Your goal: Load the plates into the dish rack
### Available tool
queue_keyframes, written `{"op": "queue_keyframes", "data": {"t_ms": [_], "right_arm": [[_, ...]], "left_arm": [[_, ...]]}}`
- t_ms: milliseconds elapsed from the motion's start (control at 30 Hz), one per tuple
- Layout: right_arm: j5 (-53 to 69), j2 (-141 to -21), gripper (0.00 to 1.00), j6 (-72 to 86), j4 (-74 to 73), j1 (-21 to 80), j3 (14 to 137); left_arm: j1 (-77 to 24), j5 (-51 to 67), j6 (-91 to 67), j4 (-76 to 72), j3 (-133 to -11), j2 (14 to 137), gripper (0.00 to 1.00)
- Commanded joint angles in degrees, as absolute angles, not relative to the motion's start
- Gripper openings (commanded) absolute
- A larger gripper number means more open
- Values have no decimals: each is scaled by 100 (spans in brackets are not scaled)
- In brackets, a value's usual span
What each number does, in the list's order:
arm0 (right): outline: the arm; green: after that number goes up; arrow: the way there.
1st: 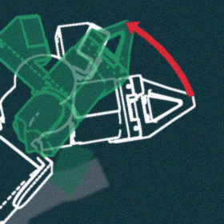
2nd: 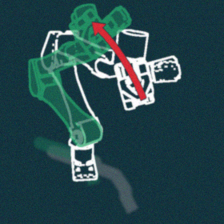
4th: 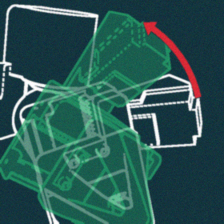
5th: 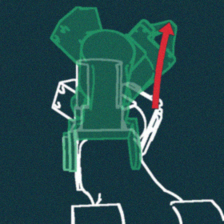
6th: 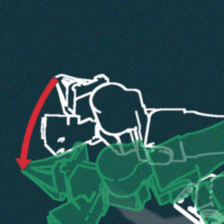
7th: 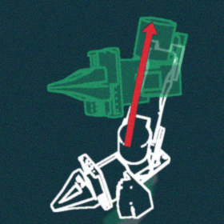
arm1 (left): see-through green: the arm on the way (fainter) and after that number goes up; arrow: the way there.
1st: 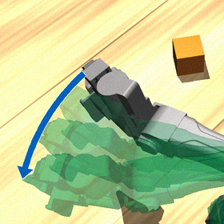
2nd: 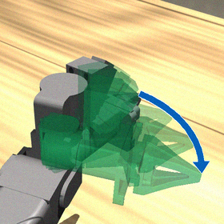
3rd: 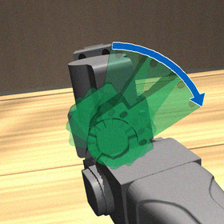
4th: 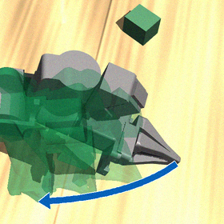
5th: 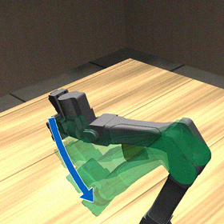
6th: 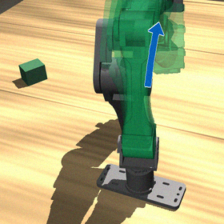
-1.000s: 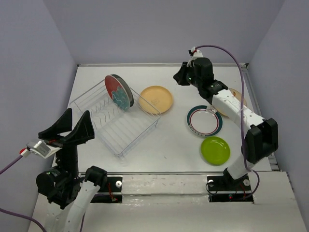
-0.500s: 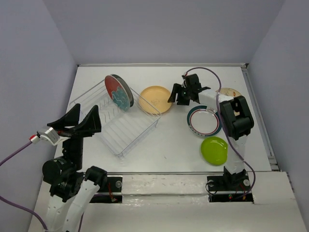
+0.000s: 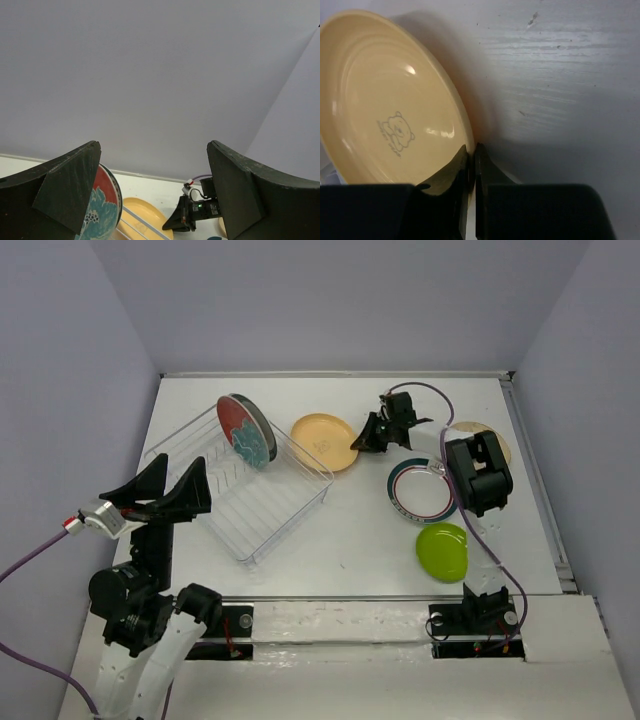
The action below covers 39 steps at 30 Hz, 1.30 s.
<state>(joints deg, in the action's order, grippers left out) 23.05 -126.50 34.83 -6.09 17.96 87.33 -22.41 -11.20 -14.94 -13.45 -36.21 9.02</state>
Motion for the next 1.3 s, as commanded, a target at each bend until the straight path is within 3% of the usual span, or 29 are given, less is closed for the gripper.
{"op": "queue_keyframes", "data": {"t_ms": [0, 233, 400, 600, 767, 967, 1267], "right_arm": [[2111, -12508, 7, 3709, -492, 1644, 8834], [-304, -10314, 7, 2999, -685, 1573, 8306], [-2572, -9283, 7, 2278, -975, 2301, 8577], [-4742, -9280, 7, 864, -862, 4013, 9656], [-5562, -9913, 7, -303, -134, 5147, 10430], [-5355, -10503, 7, -748, 132, 5555, 10978], [-3447, -9397, 7, -62, 44, 5502, 9774]], "left_arm": [[-2250, -1134, -1450, -1573, -3630, 940, 99], [-2233, -1099, -1450, -1582, -3630, 897, 99], [-2189, -993, -1503, -1643, -3656, 905, 99], [-2101, -1072, -1582, -1714, -3718, 888, 99], [-2074, -1221, -1617, -1731, -3814, 844, 99], [-2083, -1723, -1748, -1450, -3832, 835, 99], [-2188, -1073, -2206, -493, -4482, 2547, 99]]}}
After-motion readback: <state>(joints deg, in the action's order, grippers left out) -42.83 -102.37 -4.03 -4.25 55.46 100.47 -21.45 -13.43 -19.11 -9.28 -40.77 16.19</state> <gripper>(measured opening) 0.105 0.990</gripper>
